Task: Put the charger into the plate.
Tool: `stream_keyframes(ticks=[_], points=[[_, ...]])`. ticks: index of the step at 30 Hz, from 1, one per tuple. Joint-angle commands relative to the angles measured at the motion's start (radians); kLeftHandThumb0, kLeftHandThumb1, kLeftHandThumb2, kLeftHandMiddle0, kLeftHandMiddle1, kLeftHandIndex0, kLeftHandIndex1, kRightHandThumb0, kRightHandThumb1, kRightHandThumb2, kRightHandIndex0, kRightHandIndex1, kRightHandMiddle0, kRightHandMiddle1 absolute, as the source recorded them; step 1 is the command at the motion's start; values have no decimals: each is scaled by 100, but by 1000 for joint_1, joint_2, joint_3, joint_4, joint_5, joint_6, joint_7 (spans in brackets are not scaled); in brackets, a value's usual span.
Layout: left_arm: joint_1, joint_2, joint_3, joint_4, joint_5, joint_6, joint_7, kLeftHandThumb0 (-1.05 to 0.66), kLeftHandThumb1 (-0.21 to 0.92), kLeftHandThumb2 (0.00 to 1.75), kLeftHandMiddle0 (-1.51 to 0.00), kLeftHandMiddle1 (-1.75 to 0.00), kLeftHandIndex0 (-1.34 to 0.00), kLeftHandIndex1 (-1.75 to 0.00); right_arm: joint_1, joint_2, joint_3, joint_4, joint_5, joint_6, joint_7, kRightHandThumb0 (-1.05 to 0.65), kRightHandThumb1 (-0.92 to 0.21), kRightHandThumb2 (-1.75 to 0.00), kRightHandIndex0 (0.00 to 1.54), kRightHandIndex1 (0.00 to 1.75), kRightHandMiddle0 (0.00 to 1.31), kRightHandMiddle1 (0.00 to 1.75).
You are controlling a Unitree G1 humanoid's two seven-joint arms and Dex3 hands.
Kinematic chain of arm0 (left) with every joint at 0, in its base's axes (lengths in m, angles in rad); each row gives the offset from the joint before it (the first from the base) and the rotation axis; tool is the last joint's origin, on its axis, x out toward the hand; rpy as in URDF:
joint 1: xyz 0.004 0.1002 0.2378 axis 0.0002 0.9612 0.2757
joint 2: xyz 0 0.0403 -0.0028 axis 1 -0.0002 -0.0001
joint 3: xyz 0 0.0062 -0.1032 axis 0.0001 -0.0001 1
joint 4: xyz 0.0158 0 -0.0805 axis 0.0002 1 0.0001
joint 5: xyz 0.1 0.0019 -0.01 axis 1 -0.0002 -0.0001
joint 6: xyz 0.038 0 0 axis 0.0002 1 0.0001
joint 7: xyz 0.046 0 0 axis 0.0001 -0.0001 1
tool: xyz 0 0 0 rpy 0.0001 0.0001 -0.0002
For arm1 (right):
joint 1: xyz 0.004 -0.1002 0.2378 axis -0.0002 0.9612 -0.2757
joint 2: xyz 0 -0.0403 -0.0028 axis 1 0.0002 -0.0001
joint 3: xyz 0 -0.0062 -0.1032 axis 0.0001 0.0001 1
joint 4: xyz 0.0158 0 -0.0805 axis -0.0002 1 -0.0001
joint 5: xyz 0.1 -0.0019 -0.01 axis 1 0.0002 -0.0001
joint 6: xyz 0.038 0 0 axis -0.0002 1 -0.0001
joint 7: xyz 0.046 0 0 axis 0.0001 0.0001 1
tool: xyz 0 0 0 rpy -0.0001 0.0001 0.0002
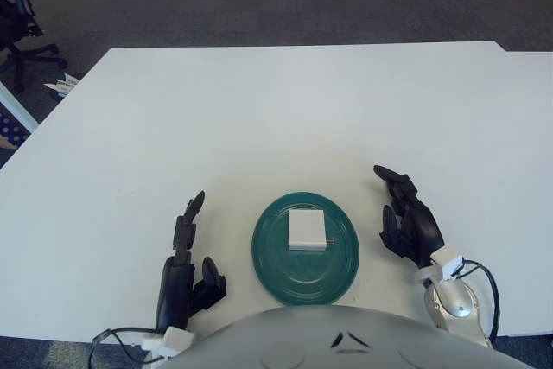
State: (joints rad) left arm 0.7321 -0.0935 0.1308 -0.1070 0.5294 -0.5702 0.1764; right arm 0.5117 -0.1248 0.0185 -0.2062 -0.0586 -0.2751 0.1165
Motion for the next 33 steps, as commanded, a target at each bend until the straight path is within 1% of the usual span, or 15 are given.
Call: stream_keyframes(ticks=[1, 9, 11, 15, 18, 24, 27, 32, 33], points=[[11, 14, -9, -13, 36, 67, 24, -98, 92, 109, -12, 0, 0, -44, 9, -12, -11, 17, -8, 25, -3, -82, -92, -85, 25, 0, 0, 63], [7, 32, -33, -41, 20, 126, 40, -97, 92, 110, -12, 0, 0, -44, 2, -13, -13, 14, -8, 29, -5, -84, -92, -84, 25, 0, 0, 66], [5, 37, -41, -47, 0, 144, 25, -97, 92, 110, -12, 0, 0, -43, 0, -13, -14, 16, -5, 29, -3, -84, -92, -84, 25, 0, 0, 66], [-3, 62, -71, -66, -129, 205, -85, -96, 92, 112, -12, 0, 0, -42, -3, -13, -13, 21, -1, 25, 0, -83, -92, -83, 26, 0, 0, 67], [-5, 77, -86, -78, -178, 230, -120, -96, 92, 113, -11, 0, 0, -41, -5, -13, -13, 22, -1, 24, 1, -83, -92, -83, 26, 1, 0, 67], [-13, 111, -120, -100, -335, 275, -225, -96, 92, 115, -12, -1, 0, -40, -5, -10, -10, 17, 7, 29, 5, -82, -92, -83, 26, 0, 0, 65], [-13, 123, -128, -106, -405, 285, -261, -95, 92, 114, -18, -2, 0, -49, -3, -5, -8, 11, 13, 34, 4, -82, -92, -82, 26, 0, 0, 66], [-27, 135, -138, -107, -458, 291, -285, -93, 92, 114, -29, -4, 0, -66, -7, 2, -6, 11, 18, 43, 0, -82, -92, -81, 27, 1, 0, 68], [-32, 139, -140, -104, -468, 290, -291, -93, 92, 113, -33, -5, -1, -71, -7, 5, -5, 11, 17, 43, -2, -81, -92, -81, 27, 1, 0, 69]])
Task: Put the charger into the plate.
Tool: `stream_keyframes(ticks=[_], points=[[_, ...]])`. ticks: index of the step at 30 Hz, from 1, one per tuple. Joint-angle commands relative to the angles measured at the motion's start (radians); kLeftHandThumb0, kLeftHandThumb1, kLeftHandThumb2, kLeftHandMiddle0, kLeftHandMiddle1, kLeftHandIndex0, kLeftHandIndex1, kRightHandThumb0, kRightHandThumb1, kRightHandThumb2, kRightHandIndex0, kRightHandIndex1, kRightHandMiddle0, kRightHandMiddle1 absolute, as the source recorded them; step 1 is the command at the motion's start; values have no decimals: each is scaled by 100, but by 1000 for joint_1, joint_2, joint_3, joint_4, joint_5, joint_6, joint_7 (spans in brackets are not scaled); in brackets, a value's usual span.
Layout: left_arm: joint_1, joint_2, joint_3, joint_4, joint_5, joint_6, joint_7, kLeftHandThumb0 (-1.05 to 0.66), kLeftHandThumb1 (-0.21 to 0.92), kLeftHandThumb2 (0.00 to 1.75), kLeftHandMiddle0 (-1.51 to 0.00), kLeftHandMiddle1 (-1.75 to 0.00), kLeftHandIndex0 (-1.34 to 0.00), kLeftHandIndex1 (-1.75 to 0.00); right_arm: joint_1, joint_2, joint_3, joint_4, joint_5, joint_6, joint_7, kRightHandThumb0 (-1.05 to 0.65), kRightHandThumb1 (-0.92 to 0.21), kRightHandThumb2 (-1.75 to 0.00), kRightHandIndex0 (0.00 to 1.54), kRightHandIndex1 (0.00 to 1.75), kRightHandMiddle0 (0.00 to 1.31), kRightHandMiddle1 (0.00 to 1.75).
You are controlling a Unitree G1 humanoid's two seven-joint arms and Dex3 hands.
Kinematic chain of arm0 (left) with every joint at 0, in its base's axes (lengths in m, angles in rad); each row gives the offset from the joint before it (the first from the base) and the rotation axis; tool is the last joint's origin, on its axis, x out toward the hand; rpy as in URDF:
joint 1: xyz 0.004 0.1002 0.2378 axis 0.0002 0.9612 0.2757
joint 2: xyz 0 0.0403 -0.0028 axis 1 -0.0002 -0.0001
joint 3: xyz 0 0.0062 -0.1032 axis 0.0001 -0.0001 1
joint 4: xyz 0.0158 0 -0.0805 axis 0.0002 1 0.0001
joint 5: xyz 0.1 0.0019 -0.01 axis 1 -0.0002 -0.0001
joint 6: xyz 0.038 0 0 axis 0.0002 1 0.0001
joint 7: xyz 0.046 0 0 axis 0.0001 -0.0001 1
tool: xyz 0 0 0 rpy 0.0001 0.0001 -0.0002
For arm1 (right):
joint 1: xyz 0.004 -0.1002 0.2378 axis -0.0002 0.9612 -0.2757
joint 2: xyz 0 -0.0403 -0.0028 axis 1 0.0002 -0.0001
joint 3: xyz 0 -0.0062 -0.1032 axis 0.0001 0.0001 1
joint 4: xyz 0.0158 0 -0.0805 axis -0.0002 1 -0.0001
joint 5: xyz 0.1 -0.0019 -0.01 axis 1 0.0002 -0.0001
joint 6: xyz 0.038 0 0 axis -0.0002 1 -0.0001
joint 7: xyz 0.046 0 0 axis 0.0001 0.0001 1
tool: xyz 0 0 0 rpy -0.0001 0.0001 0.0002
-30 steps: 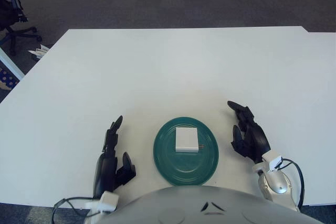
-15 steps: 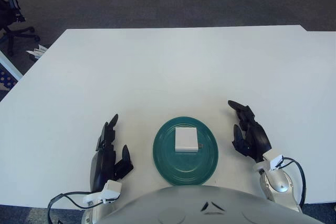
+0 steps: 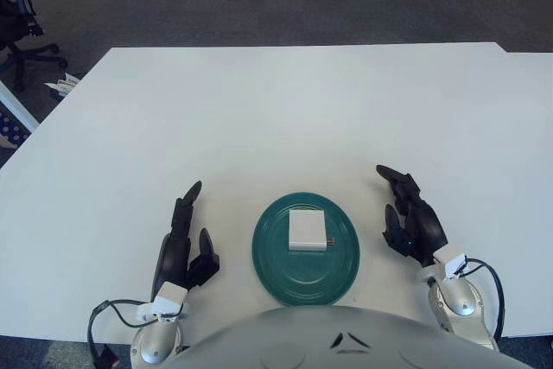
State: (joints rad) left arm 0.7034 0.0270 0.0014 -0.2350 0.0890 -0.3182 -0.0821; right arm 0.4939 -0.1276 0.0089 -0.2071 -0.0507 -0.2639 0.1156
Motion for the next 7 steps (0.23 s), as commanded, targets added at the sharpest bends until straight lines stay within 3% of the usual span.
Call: stream_keyframes(ticks=[1, 7], points=[[-9, 22, -12, 28, -34, 38, -36, -93, 92, 113, -35, -5, -1, -73, 9, 10, 6, 14, 7, 32, -4, -81, -92, -81, 27, 1, 0, 69], [-27, 42, -18, 34, -88, 61, -70, -91, 92, 112, -46, -7, -8, -85, 8, 25, 15, 4, -6, 51, -21, -82, -92, -82, 27, 0, 0, 68]])
